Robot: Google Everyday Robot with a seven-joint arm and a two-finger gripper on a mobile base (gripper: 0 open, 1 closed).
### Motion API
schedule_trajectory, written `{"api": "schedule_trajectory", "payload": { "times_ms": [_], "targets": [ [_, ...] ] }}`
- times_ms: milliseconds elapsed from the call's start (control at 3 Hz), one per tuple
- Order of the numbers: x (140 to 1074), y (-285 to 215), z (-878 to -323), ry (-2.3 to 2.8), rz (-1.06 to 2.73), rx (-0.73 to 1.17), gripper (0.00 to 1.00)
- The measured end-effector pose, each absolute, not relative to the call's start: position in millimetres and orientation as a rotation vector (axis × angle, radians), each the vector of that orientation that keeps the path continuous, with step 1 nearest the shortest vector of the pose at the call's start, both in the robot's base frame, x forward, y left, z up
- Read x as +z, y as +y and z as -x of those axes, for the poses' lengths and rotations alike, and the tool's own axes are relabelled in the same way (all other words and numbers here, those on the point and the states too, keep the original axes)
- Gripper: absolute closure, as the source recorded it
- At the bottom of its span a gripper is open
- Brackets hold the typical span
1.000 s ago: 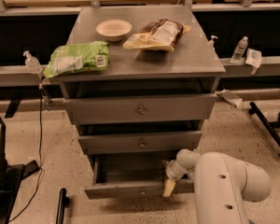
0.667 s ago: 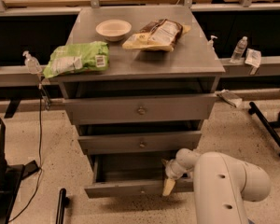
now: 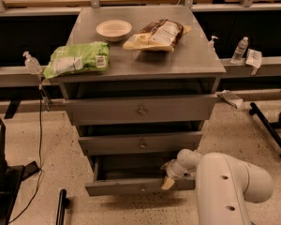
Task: Close bottom drawer
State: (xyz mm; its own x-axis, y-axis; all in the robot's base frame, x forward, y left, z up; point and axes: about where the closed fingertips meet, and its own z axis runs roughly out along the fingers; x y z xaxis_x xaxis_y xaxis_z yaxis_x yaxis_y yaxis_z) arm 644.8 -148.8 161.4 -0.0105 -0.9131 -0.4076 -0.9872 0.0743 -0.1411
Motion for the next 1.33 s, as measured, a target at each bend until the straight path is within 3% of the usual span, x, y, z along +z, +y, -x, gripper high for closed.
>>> {"api": "schedule_trajectory", "payload": {
  "times_ms": [333, 1333],
  "targets": [
    [164.8, -149.4, -643.6, 1.969, 1.883, 0.257, 0.65],
    [182.9, -143.1, -647.9, 1.884, 1.860, 0.185, 0.59]
  ]
}}
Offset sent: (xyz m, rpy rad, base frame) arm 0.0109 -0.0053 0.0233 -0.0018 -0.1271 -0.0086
